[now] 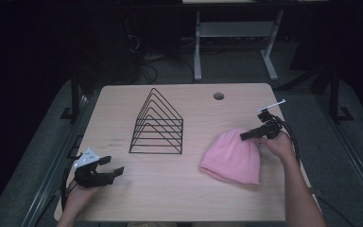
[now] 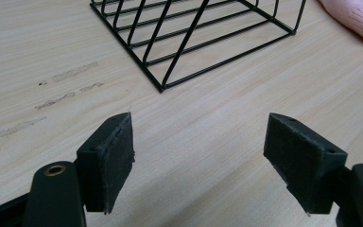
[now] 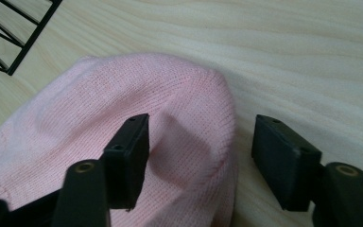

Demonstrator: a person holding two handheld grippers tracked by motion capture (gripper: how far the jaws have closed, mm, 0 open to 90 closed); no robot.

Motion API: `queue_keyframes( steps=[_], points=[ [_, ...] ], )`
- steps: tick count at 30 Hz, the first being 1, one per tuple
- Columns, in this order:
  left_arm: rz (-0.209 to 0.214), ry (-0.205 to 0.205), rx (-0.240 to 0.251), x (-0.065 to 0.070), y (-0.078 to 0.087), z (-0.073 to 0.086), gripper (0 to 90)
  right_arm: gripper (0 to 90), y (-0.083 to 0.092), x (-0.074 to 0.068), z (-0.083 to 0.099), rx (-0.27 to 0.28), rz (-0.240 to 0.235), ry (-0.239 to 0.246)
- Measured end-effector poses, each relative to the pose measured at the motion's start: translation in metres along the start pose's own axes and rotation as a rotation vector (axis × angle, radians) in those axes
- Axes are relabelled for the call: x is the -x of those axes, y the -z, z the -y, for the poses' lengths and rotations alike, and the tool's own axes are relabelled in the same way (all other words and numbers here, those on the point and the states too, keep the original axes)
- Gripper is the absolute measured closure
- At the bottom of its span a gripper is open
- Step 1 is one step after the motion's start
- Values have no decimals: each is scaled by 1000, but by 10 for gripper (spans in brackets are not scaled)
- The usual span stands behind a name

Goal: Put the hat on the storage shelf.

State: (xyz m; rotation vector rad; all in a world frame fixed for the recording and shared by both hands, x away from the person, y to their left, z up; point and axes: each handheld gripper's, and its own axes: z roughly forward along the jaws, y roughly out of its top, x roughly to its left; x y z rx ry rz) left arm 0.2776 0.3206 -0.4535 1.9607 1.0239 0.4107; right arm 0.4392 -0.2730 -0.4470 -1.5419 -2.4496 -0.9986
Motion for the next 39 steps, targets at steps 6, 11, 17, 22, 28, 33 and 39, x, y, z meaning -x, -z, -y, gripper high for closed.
queue_keyframes(
  steps=[6, 11, 17, 22, 28, 33, 39],
  points=[
    [0, -3, -2, 1, 0, 0, 247, 411, -6, 0, 0, -15, -5, -12],
    [0, -1, -3, 0, -1, 0, 247, 440, -10, 4, 1, -21, -17, -26],
    [0, 4, -2, -2, -1, 0, 247, 502, -12, 5, 1, -14, -45, -28],
    [2, 12, 2, -4, -1, 1, 248, 577, -12, 9, 3, -6, -78, -39],
    [0, 5, 2, -3, 0, 1, 248, 674, -14, 12, 4, -3, -106, -48],
    [2, 11, 4, -4, 0, 1, 248, 749, -14, 13, 7, 13, -138, -64],
    [8, 4, 2, -4, -1, 1, 248, 767, -7, 10, 6, 37, -153, -56]
  ],
)
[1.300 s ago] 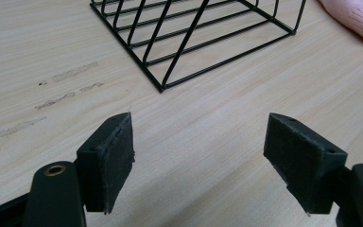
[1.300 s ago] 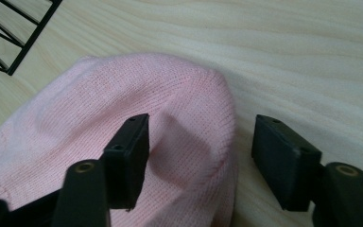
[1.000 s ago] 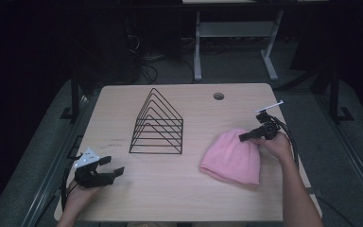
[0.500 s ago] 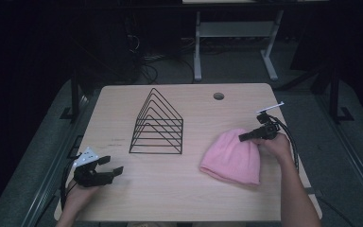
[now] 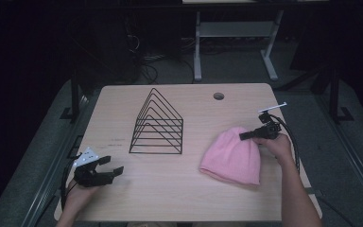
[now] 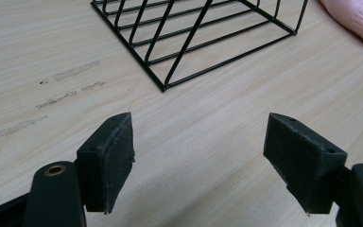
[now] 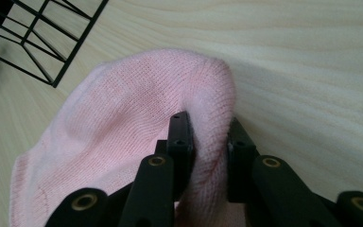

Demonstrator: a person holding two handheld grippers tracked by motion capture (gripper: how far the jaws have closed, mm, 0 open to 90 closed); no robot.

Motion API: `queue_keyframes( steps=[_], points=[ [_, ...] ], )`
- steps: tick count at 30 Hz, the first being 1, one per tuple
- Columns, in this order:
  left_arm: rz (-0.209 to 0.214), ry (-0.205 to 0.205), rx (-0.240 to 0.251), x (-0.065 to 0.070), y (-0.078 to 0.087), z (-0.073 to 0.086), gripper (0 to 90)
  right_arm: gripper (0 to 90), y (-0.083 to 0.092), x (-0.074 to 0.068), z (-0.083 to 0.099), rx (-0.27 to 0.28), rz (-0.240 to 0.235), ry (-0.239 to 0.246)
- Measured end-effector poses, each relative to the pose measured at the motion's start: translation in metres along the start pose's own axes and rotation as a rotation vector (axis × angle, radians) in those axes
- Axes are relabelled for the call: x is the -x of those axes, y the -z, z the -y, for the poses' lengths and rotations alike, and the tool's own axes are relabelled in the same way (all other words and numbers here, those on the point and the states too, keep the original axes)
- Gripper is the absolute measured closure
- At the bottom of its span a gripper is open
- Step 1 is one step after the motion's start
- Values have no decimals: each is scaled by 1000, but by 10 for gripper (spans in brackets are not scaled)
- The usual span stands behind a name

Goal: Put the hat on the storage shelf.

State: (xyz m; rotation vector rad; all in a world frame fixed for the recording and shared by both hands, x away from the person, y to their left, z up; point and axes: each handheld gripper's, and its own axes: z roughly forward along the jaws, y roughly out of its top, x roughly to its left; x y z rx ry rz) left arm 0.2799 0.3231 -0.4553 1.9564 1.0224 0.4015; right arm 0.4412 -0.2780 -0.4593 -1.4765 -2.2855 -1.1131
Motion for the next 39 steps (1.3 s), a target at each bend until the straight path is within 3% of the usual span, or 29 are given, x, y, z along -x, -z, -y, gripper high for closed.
queue_keyframes(
  steps=[26, 39],
  points=[
    [11, 14, 8, -2, 2, 0, 248, 769, 56, -46, -16, 105, 40, 131],
    [32, 5, 4, 2, 4, -2, 248, 776, 88, -87, -35, 161, 77, 257]
  ],
)
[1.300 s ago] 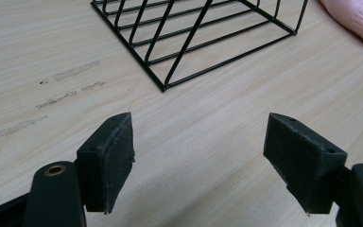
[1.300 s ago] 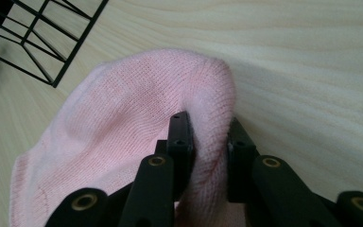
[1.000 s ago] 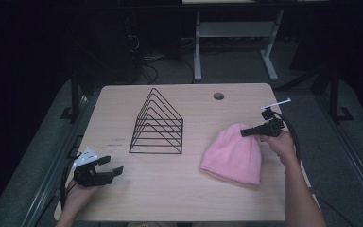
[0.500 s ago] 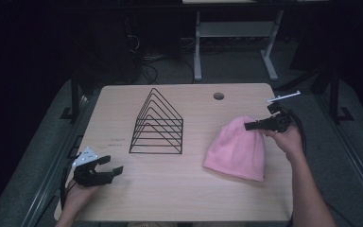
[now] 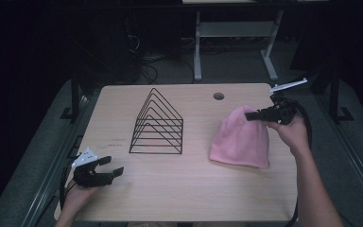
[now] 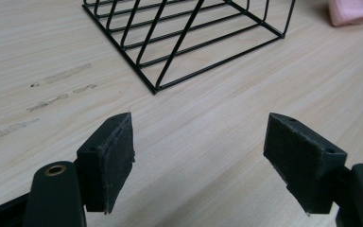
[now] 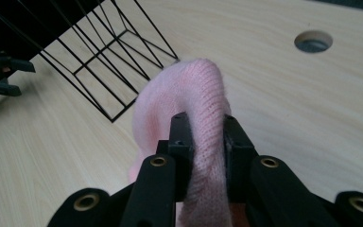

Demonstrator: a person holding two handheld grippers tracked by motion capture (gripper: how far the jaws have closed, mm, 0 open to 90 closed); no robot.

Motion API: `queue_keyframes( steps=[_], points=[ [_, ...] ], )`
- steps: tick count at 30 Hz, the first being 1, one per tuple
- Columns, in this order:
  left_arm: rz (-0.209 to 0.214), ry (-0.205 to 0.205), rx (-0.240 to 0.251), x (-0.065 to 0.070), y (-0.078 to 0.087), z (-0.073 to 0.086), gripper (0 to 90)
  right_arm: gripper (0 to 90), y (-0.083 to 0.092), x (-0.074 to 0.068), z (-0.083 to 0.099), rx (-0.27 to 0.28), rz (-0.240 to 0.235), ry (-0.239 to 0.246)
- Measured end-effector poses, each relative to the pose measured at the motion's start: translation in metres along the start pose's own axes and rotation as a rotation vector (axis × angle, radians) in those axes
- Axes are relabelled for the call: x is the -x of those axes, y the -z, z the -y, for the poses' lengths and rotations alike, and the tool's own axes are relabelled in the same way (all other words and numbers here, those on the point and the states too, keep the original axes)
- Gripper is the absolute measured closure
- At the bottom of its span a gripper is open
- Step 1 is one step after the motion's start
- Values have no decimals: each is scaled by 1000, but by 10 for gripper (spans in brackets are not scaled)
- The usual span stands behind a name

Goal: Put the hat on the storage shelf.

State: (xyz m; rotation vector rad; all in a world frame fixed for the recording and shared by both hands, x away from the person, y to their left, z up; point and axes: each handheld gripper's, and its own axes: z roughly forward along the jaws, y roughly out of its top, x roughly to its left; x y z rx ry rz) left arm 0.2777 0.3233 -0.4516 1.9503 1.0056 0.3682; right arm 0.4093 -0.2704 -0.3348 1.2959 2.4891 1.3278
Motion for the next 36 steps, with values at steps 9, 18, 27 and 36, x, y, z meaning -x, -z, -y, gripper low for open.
queue_keyframes(
  steps=[9, 18, 27, 36],
  points=[
    [3, 8, 1, 1, 2, -7, 251, 780, 17, -16, -11, 51, 20, 65],
    [47, -2, -1, -2, 7, -16, 251, 780, 39, -26, -25, 85, 30, 110],
    [107, -48, -13, -1, 16, -36, 251, 780, 57, -37, -38, 105, 37, 147],
    [193, -104, -8, 8, 24, -70, 250, 780, 73, -56, -52, 122, 35, 191]
  ],
)
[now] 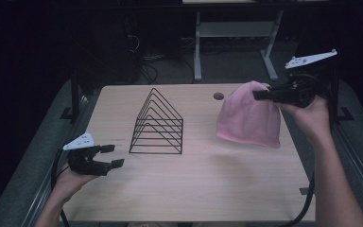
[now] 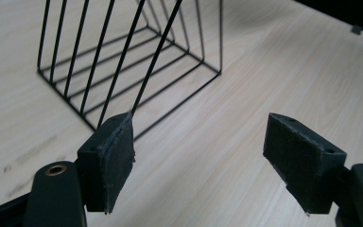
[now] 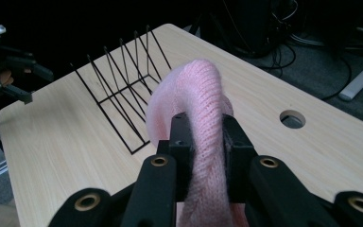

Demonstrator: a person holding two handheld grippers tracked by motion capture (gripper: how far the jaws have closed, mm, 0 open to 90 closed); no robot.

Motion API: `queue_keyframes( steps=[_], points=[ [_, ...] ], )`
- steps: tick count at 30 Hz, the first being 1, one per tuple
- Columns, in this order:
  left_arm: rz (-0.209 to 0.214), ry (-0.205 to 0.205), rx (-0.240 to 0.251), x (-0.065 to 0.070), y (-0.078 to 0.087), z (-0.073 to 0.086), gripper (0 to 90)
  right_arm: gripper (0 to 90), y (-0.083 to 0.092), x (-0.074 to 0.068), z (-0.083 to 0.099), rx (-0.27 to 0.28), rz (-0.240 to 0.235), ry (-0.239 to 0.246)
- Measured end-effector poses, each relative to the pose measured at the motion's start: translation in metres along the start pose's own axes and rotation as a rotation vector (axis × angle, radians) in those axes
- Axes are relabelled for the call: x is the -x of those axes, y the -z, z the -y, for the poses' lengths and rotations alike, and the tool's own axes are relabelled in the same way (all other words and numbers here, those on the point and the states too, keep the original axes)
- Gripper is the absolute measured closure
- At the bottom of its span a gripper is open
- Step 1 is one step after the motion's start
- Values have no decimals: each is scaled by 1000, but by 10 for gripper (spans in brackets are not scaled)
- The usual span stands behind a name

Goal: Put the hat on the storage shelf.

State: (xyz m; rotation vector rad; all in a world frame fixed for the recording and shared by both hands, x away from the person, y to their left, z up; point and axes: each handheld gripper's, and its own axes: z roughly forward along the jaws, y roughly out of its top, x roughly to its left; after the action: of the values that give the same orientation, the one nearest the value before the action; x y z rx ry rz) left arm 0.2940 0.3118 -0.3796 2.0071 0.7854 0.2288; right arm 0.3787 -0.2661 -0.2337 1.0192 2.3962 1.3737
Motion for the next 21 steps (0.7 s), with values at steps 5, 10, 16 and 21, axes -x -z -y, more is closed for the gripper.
queue_keyframes(
  steps=[5, 10, 16, 21],
  points=[
    [25, -26, 9, 3, 5, -20, 251, 780, 5, -8, -11, 7, -11, 18],
    [37, -55, 5, 7, 11, -38, 251, 780, 7, -18, -23, 14, -25, 50],
    [56, -78, 5, 10, 17, -59, 251, 780, 6, -29, -36, 19, -51, 76],
    [64, -108, -3, 14, 16, -73, 249, 780, -1, -37, -44, 15, -81, 89]
  ],
)
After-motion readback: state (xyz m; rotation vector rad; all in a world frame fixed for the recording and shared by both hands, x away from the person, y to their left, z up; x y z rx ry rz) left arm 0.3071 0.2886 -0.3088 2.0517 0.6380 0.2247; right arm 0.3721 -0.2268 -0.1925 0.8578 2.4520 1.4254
